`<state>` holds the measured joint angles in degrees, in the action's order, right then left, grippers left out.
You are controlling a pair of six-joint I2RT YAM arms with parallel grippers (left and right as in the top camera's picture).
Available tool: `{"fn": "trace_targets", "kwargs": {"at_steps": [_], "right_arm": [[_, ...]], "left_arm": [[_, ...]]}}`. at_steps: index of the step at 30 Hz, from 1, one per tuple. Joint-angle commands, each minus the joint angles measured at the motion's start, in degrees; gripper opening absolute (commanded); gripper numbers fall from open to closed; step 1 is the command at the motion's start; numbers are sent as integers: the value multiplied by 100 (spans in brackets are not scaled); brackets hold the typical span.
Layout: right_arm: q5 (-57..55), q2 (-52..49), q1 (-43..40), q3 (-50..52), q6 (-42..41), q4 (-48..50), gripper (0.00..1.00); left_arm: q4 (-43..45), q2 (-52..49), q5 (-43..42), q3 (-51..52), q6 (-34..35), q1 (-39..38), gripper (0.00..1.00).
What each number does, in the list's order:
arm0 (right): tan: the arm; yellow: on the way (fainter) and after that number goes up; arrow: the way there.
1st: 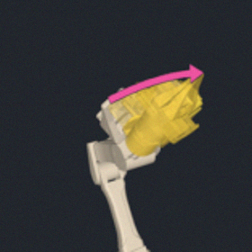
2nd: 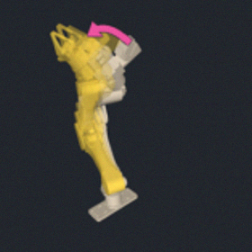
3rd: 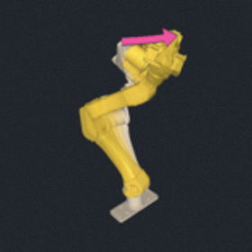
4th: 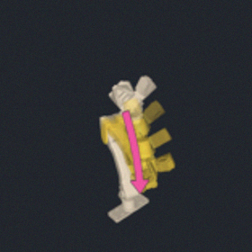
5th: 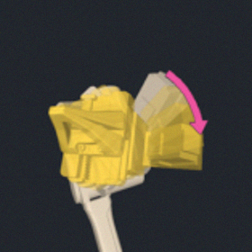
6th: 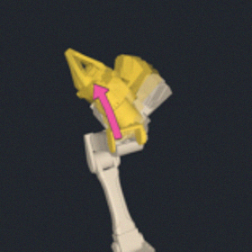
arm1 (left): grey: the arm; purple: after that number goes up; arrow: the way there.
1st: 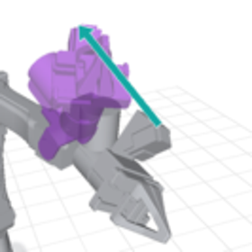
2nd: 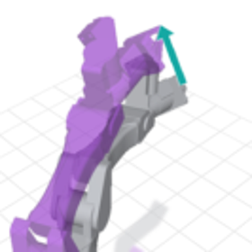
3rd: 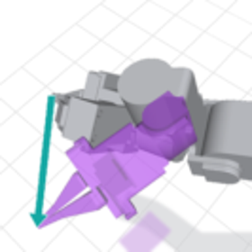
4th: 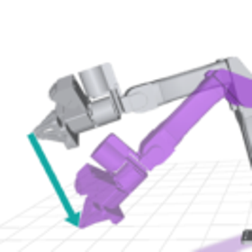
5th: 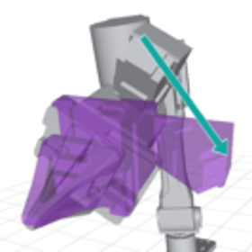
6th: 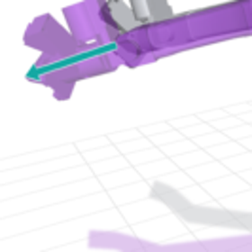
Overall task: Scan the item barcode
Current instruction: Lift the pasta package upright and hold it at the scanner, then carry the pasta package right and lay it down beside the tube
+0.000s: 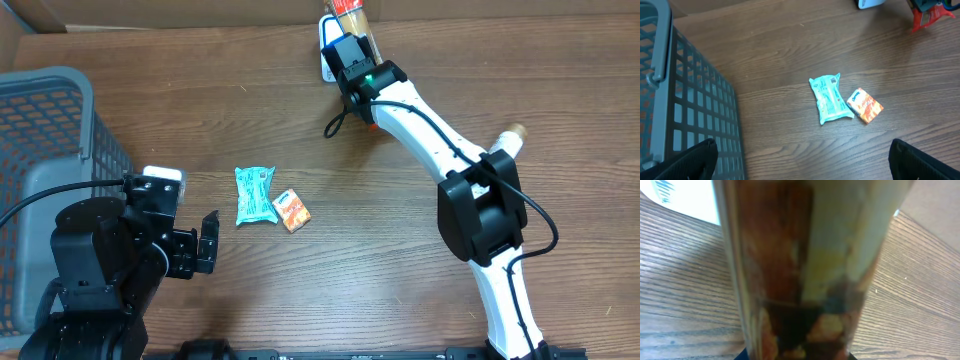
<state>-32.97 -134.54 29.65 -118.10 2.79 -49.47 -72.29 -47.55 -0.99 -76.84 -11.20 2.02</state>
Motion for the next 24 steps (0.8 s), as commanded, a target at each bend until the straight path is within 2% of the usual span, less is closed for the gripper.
{"fn": "trace_targets", "kwargs": {"at_steps": [1, 24], "right_arm": [[-245, 160, -76, -109, -87, 184, 3], [114, 160, -116, -109, -103, 245, 4]], "left_arm": [[9, -2, 52, -13, -127, 22, 100], [9, -2, 52, -13, -127, 22, 100]]}}
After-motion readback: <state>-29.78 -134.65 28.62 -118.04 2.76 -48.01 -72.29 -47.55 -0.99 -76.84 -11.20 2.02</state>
